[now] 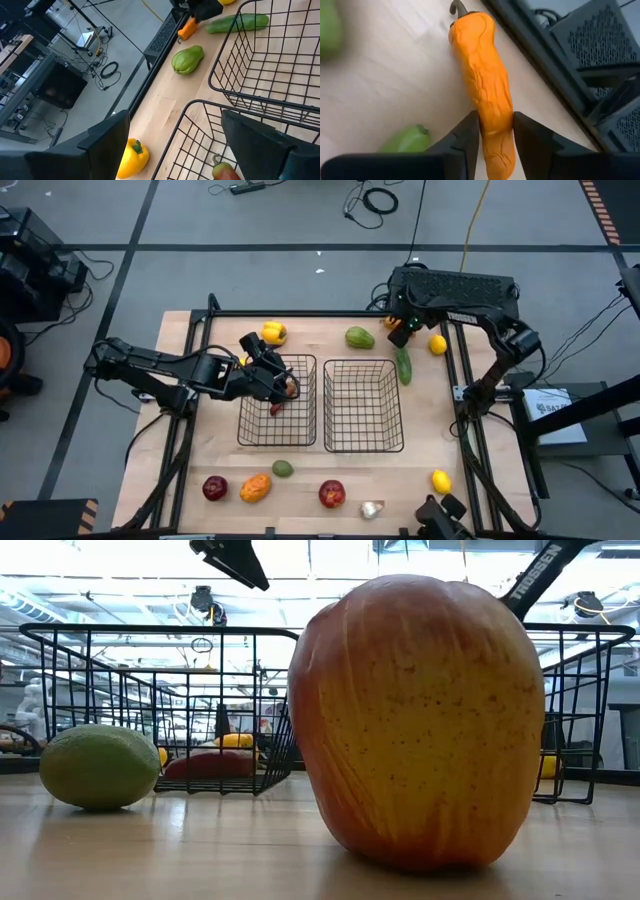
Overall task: Sort produce into baskets
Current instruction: Put the yellow chili pepper into the left black wire basket
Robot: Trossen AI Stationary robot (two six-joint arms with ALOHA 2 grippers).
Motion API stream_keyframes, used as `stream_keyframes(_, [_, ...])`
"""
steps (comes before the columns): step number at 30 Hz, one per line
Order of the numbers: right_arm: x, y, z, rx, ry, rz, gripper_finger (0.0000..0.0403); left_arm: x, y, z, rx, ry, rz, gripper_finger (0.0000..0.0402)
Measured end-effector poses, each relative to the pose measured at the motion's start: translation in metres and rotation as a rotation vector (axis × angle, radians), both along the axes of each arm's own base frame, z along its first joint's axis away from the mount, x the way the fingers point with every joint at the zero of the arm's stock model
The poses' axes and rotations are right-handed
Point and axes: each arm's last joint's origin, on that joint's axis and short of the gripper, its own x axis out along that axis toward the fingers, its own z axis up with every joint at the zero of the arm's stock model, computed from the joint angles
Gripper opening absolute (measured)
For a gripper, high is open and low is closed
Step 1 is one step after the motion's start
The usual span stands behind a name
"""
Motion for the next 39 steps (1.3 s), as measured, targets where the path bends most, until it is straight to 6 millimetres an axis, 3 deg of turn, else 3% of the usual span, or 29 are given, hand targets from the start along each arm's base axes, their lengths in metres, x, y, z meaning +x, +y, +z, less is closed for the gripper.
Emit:
stream_keyframes(7, [-0.003, 0.004, 0.018, -0.05, -0.029, 0.009, 0.0091, 0.0, 0.0, 0.0, 0.0, 0.001, 0.0, 0.0322])
stream_keyframes(16, [-0.002, 0.005, 0.018, -0.042, -0.044, 0.009, 0.0086, 0.0, 0.0, 0.0, 0.011, 0.012, -0.009, 0.0322])
stream_keyframes(25, [0.002, 0.016, 0.038, 0.027, -0.261, 0.089, 0.0083, 0.0, 0.0, 0.0, 0.011, 0.01, -0.009, 0.0322])
stream_keyframes(32, [0.006, 0.044, 0.077, 0.007, -0.439, 0.194, 0.0083, 0.003, 0.0, 0.003, 0.018, -0.027, -0.019, 0.0322])
stream_keyframes(39, [0.021, 0.09, 0.111, 0.011, -0.59, 0.329, 0.0083, 0.009, 0.01, 0.0, 0.025, -0.015, 0.0, 0.0322])
